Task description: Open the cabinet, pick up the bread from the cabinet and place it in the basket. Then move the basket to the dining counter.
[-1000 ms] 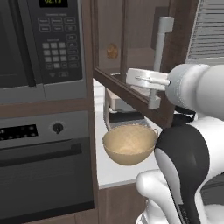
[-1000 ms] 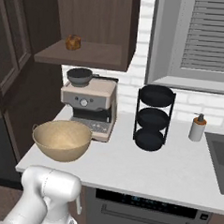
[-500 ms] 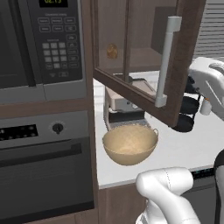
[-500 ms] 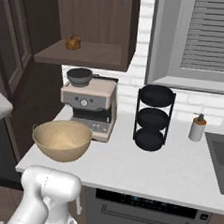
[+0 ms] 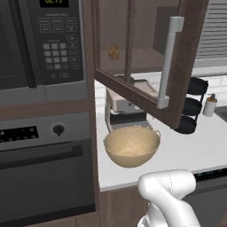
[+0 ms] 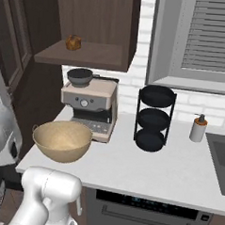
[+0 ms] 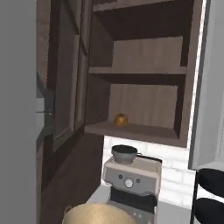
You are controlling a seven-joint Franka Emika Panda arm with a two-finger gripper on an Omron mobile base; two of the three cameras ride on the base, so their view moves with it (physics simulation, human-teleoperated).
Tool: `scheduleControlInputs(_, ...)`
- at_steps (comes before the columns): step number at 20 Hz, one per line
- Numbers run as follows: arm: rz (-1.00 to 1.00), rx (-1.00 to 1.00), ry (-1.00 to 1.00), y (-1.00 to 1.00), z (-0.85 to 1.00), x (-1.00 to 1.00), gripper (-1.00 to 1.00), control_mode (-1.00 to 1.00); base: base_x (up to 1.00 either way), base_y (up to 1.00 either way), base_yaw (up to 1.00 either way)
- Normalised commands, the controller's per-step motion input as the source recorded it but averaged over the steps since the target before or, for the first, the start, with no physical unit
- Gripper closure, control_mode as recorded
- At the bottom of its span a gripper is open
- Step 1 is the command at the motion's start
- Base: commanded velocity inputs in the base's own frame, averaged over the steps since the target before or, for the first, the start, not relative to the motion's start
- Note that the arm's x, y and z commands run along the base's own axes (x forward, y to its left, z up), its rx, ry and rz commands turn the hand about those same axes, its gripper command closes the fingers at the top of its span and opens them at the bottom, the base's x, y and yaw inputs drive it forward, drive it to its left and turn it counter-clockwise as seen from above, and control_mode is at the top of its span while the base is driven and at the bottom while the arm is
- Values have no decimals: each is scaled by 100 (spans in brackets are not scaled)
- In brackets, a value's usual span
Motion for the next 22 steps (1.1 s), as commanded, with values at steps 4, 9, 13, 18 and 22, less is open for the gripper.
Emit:
scheduleControlInputs(4, 39, 64, 36, -12, -40, 50, 100, -100, 0, 0, 0)
scheduleControlInputs(9, 40, 49, 21, 11, -68, 69, 100, -100, 0, 0, 0)
scheduleControlInputs(13, 44, 23, 0, 26, -18, 73, 100, -100, 0, 0, 0)
scheduleControlInputs(18, 37, 8, -1, 44, 0, 68, 100, -100, 0, 0, 0)
scheduleControlInputs(22, 37, 6, 0, 59, 0, 58, 100, -100, 0, 0, 0)
